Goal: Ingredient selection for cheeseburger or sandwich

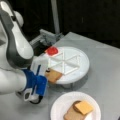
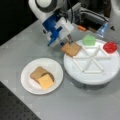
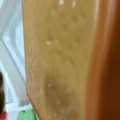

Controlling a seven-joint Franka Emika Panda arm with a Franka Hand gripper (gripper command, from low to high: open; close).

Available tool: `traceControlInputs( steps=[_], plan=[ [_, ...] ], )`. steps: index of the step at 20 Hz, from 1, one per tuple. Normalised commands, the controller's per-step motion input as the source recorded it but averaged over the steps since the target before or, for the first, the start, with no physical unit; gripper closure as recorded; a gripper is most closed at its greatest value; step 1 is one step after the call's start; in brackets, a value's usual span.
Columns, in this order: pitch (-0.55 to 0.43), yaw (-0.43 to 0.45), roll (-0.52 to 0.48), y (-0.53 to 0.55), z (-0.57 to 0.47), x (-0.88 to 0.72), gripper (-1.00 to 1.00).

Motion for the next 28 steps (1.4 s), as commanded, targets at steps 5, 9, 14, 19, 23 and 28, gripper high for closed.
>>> traceControlInputs(
  steps=[5, 9, 14, 19, 23, 28],
  plan=[
    [-0.021, 0.068, 0.168, -0.20, -0.06, 0.31, 1.00],
    [-0.004, 0.071, 0.160, -0.22, -0.07, 0.30, 1.00],
    [0.031, 0.060, 0.148, -0.24, -0.12, 0.26, 1.00],
    [0.057, 0.055, 0.152, -0.23, -0.10, 0.27, 1.00],
    [0.064, 0.053, 0.151, -0.25, -0.09, 0.30, 1.00],
    [0.077, 0.050, 0.149, -0.31, -0.09, 0.33, 1.00]
  ],
)
